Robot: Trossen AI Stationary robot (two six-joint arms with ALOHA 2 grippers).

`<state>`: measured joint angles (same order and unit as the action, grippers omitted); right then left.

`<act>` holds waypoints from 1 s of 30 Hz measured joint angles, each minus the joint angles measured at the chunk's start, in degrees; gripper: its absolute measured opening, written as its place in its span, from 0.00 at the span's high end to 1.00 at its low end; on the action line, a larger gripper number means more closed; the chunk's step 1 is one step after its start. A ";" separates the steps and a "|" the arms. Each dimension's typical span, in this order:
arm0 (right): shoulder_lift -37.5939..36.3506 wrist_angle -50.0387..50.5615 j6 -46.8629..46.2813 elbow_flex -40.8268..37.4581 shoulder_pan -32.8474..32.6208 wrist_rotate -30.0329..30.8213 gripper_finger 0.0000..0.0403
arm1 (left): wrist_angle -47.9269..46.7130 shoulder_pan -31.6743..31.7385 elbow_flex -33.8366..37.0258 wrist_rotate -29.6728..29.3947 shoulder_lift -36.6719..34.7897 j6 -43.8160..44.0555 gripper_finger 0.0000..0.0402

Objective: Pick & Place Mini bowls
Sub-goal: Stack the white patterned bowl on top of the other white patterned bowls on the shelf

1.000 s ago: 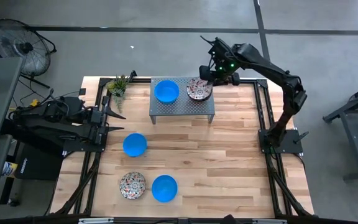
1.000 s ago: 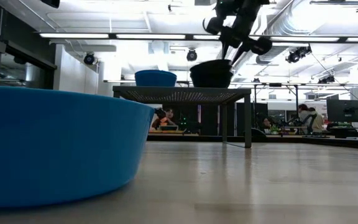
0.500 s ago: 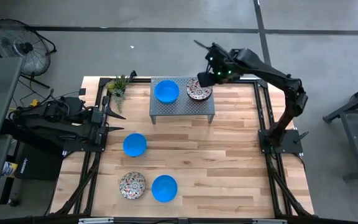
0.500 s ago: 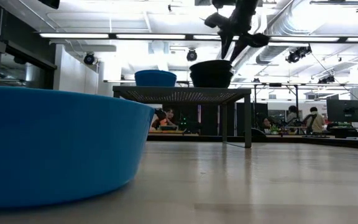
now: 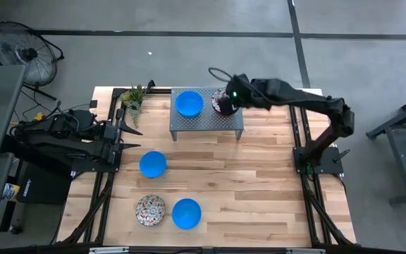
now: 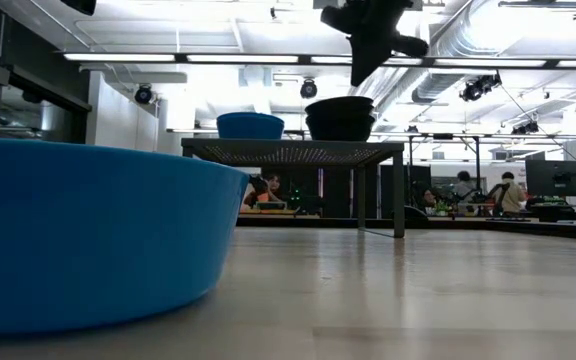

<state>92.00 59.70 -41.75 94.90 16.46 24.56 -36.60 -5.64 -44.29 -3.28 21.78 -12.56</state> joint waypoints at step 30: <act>-18.13 -61.66 2.13 -47.74 -1.06 6.50 1.00 | 0.17 0.02 0.00 -0.31 0.00 0.42 0.57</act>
<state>73.87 -1.96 -39.62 47.16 15.39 31.06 -36.43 -5.63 -44.29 -3.60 21.78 -12.14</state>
